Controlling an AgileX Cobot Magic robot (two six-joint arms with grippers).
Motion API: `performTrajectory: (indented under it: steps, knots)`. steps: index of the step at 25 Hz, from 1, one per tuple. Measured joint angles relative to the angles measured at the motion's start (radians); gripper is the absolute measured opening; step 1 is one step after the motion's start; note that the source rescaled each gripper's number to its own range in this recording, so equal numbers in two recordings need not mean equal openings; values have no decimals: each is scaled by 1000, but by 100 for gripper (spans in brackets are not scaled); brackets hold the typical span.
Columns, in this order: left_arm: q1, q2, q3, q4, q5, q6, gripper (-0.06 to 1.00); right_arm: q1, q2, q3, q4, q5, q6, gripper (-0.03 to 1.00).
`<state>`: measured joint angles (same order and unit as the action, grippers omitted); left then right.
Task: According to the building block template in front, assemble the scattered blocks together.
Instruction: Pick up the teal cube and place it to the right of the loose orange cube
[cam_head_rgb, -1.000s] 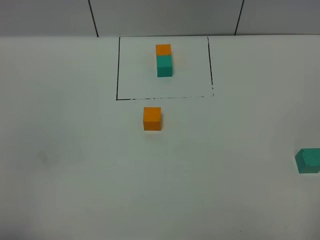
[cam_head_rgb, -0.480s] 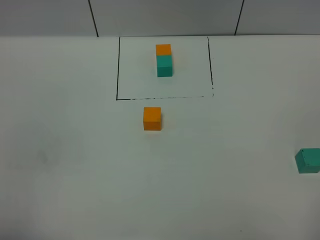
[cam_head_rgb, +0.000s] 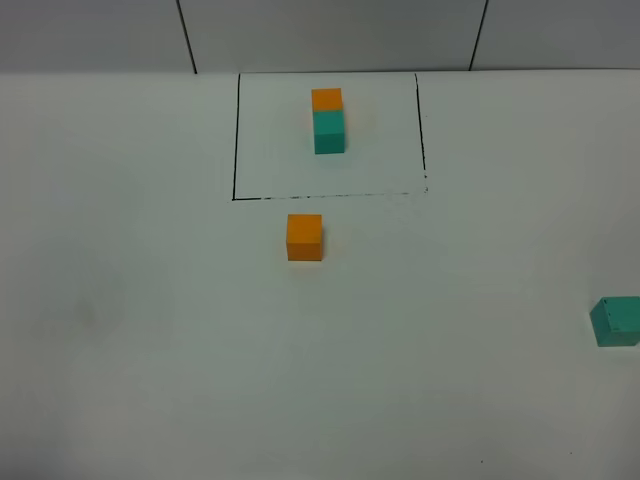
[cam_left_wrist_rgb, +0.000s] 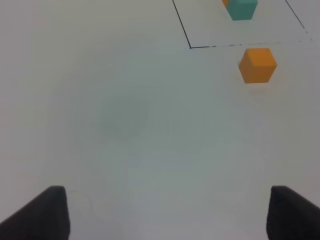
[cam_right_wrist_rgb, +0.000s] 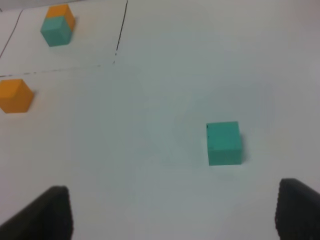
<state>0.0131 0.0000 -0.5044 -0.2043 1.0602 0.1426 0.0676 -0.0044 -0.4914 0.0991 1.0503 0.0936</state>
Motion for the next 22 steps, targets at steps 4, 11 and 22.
performTrajectory:
  steps: [4, 11, 22]
  knots:
    - [0, 0, 0, 0, 0, 0, 84, 0, 0, 0, 36, 2, 5, 66]
    - [0, 0, 0, 0, 0, 0, 84, 0, 310, -51, 93, 30, -50, 66]
    - [0, 0, 0, 0, 0, 0, 84, 0, 1188, -247, 11, -159, -77, 66]
